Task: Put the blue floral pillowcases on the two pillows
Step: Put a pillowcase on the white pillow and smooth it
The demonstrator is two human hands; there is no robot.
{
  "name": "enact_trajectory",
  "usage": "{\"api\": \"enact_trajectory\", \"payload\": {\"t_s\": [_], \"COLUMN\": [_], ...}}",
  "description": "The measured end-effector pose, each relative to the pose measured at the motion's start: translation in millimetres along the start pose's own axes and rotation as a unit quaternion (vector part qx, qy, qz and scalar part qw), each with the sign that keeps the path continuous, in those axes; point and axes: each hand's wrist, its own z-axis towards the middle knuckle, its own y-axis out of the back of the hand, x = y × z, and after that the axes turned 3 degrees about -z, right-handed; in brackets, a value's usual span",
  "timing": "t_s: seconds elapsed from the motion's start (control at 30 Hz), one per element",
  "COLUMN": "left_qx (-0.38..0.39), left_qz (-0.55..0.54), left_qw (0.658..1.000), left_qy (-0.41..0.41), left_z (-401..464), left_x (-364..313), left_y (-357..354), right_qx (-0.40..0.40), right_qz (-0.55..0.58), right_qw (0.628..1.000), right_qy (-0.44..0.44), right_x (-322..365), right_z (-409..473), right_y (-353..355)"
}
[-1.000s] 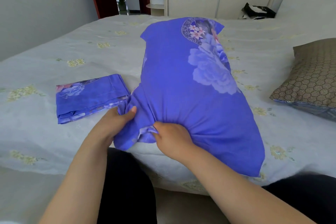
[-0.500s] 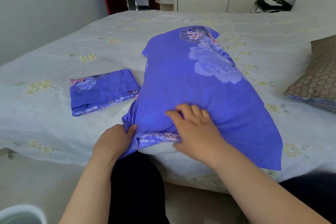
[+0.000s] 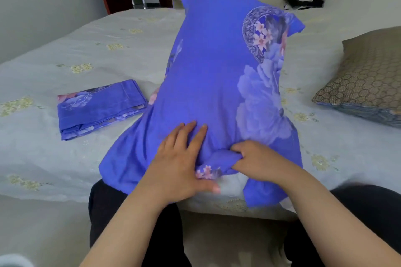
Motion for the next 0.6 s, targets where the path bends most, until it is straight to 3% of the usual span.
{"api": "enact_trajectory", "payload": {"t_s": [0.07,0.2,0.27,0.33,0.4,0.47,0.53,0.6], "left_qx": [0.005,-0.194,-0.220,-0.166,-0.112,-0.069,-0.017,0.023], "left_qz": [0.083,-0.079,-0.151,-0.106,-0.052,-0.056,-0.062,-0.047], "left_qw": [0.996,0.978,0.964,0.979,0.991,0.996,0.995,0.997], "left_qy": [-0.020,-0.015,-0.005,-0.049,-0.042,0.024,0.073,0.058], "left_z": [5.4,10.6,5.0,-2.0,-6.6,-6.3,-8.4,-11.5], "left_x": [-8.2,-17.4,-20.7,-23.5,-22.3,-23.9,-22.0,-22.0], "left_y": [-13.5,-8.3,-2.9,-8.1,-20.1,-25.8,-30.2,-30.1], "right_qx": [0.010,0.017,-0.116,-0.274,-0.344,-0.246,-0.060,0.017], "right_qz": [0.068,0.086,0.006,-0.056,-0.066,0.011,0.075,0.021], "right_qw": [0.998,0.996,0.993,0.960,0.937,0.969,0.995,1.000], "right_qy": [0.012,0.003,-0.003,-0.009,-0.010,-0.008,-0.001,0.003], "right_x": [-4.9,-6.6,-2.1,-1.8,-3.1,0.8,6.0,2.9], "right_z": [-9.8,-26.5,-26.1,-23.8,-22.2,-25.6,-24.0,-18.8], "right_y": [6.3,10.2,2.8,-6.3,-13.5,-6.9,9.8,21.0]}}
